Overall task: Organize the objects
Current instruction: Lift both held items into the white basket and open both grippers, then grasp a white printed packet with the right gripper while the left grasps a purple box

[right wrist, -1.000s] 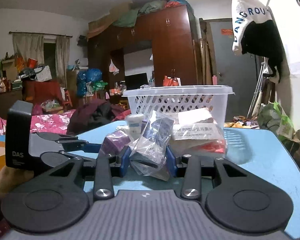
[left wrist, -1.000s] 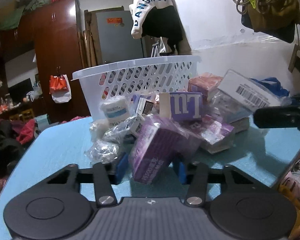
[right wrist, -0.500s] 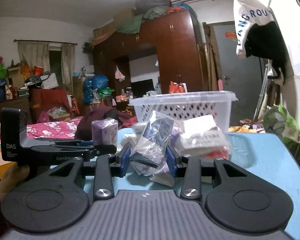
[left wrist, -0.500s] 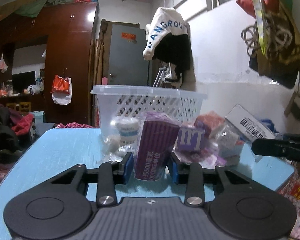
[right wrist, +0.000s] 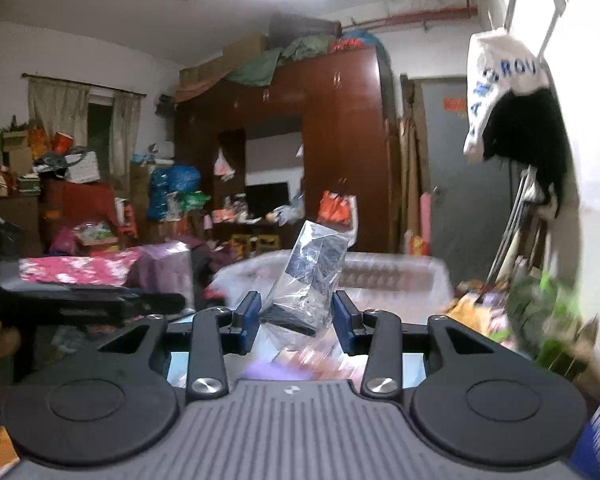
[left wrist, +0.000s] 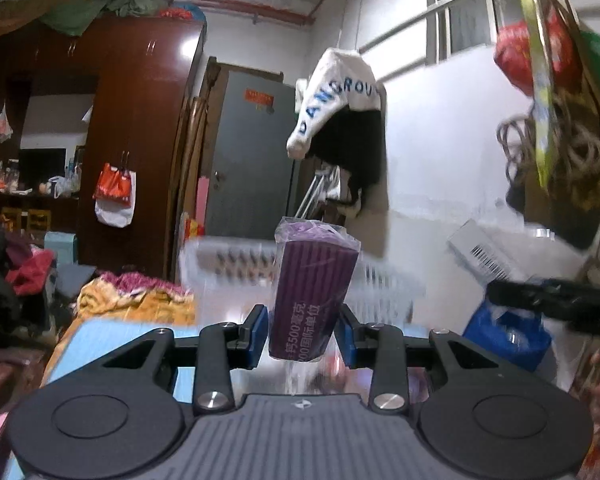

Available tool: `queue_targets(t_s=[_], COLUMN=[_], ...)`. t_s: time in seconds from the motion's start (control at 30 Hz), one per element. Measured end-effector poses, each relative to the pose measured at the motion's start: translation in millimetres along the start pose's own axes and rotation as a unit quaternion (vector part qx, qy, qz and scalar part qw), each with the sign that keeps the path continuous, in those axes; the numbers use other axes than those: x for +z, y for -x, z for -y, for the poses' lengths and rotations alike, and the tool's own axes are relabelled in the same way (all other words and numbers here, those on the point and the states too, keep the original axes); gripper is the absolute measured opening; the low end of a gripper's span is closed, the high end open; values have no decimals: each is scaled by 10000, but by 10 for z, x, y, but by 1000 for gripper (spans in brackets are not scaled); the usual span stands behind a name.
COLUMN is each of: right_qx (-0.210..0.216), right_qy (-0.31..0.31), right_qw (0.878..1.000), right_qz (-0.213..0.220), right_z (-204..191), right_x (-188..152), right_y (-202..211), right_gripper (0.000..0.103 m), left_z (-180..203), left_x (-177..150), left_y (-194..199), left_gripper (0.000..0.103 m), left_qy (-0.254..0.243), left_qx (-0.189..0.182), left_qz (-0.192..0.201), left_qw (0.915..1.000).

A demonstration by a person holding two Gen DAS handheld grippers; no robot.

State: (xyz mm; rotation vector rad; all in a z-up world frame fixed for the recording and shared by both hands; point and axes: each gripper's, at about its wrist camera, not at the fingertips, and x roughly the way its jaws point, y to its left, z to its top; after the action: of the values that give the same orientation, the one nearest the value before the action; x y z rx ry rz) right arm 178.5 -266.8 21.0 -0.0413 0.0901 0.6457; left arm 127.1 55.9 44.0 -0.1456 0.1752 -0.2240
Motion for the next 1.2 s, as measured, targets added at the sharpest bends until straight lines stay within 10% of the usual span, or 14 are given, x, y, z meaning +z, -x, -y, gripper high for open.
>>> queue_targets(t_s=[0.33, 0.37, 0.43, 0.77, 1.2], right_qx=[-369, -382, -404, -842, -529], right_qy=[263, 291, 328, 42, -116], right_qw=[9961, 9953, 9943, 9961, 9967], right_qz=[-757, -835, -928, -249, -612], right_z=[339, 329, 294, 13, -81], right_x=[260, 229, 171, -654, -977], right_y=[-1068, -1111, -1105, 423, 359], right_gripper=[46, 51, 98, 103, 103], left_z=[-120, -115, -159, 171, 434], left_x=[628, 595, 519, -406, -1084], left_y=[-1210, -1319, -1461, 3, 42], left_gripper=[42, 49, 71, 75, 63], left_qy=[174, 129, 264, -22, 9], left_qx=[236, 203, 252, -132, -322], left_qz=[-857, -1054, -1322, -24, -672], left_qw=[9959, 9941, 9906, 9999, 9972])
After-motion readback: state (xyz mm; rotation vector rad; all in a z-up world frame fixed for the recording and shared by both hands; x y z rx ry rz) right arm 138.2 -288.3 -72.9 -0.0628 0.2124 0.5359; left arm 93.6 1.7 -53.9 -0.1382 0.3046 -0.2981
